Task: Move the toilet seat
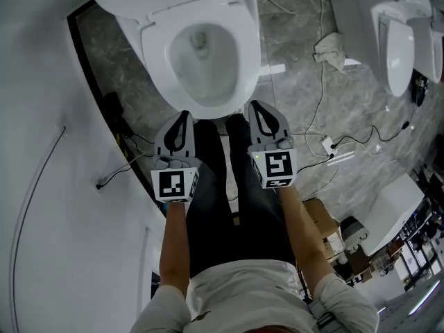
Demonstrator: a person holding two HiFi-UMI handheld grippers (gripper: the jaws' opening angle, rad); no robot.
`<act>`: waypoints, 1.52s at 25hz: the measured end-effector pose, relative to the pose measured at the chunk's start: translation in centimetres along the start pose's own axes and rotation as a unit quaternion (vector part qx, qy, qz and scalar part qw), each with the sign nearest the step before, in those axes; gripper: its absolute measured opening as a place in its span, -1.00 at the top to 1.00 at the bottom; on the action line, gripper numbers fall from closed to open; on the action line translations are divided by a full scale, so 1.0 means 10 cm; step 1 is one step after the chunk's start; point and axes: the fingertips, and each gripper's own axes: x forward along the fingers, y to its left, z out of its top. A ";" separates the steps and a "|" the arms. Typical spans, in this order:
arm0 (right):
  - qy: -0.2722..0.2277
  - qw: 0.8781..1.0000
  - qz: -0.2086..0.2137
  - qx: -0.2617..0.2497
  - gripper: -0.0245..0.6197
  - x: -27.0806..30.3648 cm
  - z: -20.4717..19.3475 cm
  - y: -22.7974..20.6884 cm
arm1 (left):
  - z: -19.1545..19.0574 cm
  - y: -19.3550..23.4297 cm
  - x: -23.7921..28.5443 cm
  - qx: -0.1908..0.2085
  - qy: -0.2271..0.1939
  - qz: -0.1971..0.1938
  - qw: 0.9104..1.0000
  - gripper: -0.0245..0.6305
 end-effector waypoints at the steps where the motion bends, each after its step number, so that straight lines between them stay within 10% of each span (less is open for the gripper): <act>1: 0.004 1.000 0.000 0.001 0.86 0.02 -0.04 -0.01 | -0.04 0.01 0.03 -0.001 0.003 0.000 1.000 0.85; 24: 0.091 0.995 -0.016 0.022 0.84 0.57 -0.91 -0.15 | -0.94 0.36 0.35 -0.025 0.079 0.029 0.996 0.78; 38: 0.144 0.988 -0.009 0.048 0.18 0.77 -1.47 -0.24 | -1.54 0.49 0.45 -0.069 0.140 0.046 0.987 0.23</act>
